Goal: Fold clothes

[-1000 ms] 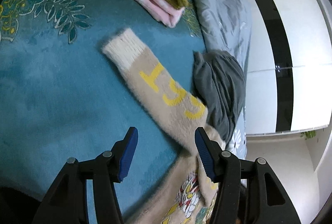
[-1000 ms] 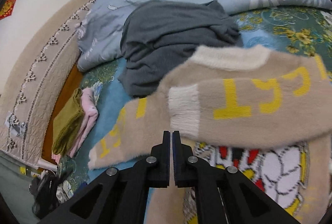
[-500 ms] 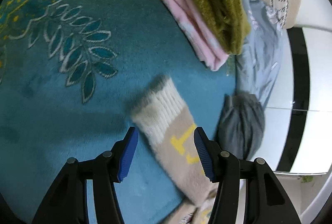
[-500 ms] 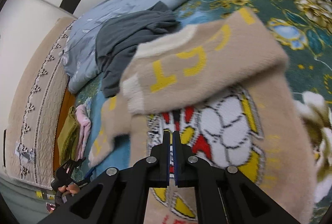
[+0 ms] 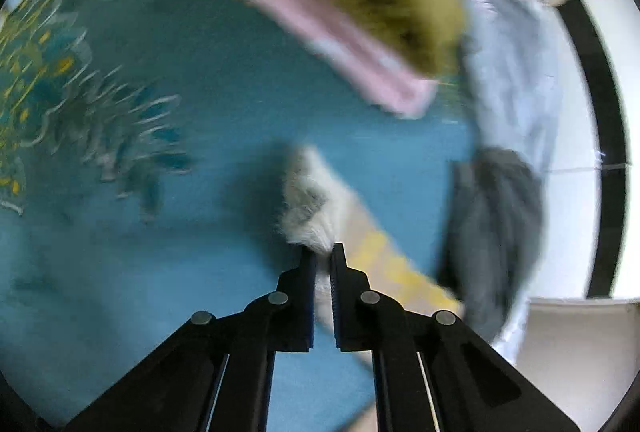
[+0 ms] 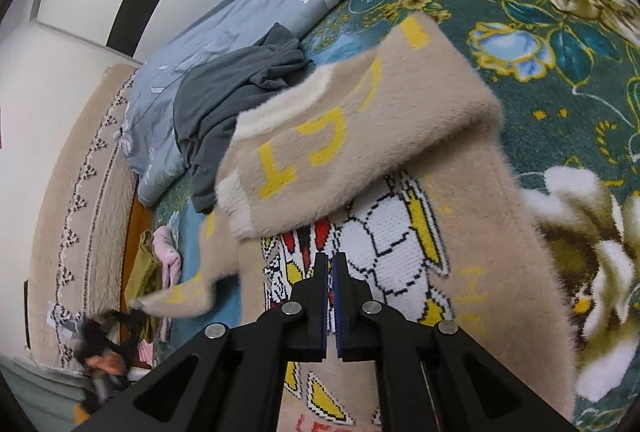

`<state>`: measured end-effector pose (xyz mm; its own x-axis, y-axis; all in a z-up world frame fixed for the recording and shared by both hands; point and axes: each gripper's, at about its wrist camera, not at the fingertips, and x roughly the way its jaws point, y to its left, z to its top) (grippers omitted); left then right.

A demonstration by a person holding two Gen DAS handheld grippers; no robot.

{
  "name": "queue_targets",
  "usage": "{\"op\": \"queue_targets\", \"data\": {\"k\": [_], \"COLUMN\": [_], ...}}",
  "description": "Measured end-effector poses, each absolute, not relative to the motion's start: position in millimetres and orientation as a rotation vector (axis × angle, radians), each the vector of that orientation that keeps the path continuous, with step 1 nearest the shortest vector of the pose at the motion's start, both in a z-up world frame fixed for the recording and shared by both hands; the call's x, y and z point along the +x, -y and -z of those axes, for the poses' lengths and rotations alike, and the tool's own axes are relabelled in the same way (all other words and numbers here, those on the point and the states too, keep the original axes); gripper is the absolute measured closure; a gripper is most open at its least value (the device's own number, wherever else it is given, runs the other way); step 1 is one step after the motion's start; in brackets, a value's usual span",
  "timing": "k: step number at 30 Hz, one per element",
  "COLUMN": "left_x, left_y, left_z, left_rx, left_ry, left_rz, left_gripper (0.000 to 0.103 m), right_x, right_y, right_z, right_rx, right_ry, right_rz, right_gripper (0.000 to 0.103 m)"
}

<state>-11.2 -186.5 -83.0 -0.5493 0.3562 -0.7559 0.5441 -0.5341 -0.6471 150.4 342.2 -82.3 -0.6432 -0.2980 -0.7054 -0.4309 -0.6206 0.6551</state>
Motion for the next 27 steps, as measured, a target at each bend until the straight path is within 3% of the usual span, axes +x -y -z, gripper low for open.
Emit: {"op": "queue_targets", "data": {"k": [12,14,27], "left_x": [-33.3,-31.1,33.8], "left_y": [0.3,-41.3,-231.7], "left_z": [-123.5,-128.7,-53.7], "left_rx": [1.310,1.344,1.852], "left_ry": [-0.990,-0.854,-0.457], "left_rz": [3.117,3.186,3.182], "left_gripper": [0.097,0.097,0.097], "right_x": [195.6,204.8,257.7], "right_y": [-390.4,-400.4,-439.6], "right_z": [89.5,90.9,109.4], "right_rx": [-1.148,-1.122,-1.035], "right_ry": [-1.448,-1.459,-1.536], "right_rz": [-2.383,-2.366,-2.244], "right_gripper": [0.098,0.098,0.098]}}
